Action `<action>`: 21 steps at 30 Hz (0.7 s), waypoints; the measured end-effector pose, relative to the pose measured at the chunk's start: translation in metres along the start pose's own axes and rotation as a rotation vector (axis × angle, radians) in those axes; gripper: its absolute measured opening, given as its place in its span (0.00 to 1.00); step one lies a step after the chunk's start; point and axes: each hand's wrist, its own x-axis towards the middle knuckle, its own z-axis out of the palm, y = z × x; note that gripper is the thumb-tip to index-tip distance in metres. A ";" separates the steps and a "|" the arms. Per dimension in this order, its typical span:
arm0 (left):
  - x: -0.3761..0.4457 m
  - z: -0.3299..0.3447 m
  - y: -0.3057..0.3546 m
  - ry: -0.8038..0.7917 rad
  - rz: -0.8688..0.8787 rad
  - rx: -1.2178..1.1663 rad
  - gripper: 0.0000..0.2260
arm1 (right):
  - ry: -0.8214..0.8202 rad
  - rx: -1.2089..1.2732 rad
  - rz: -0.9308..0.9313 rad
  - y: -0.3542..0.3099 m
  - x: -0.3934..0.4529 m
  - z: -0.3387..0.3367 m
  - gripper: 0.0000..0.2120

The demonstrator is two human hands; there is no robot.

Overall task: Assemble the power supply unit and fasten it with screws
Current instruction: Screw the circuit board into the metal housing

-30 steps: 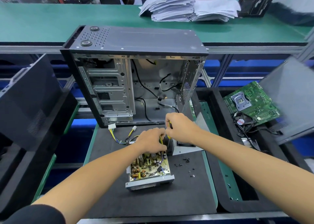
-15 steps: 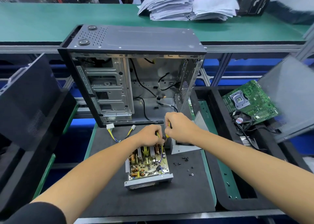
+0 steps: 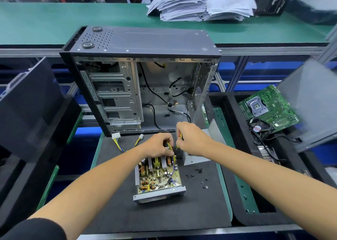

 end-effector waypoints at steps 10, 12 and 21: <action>0.001 0.000 -0.005 0.012 -0.030 0.029 0.17 | -0.061 -0.130 -0.050 -0.005 0.005 0.006 0.05; 0.002 -0.002 -0.006 -0.023 -0.021 0.043 0.18 | -0.103 -0.164 -0.084 -0.006 0.006 0.008 0.04; 0.004 0.001 -0.008 -0.012 0.013 0.124 0.18 | -0.206 -0.267 -0.142 -0.002 0.015 0.010 0.07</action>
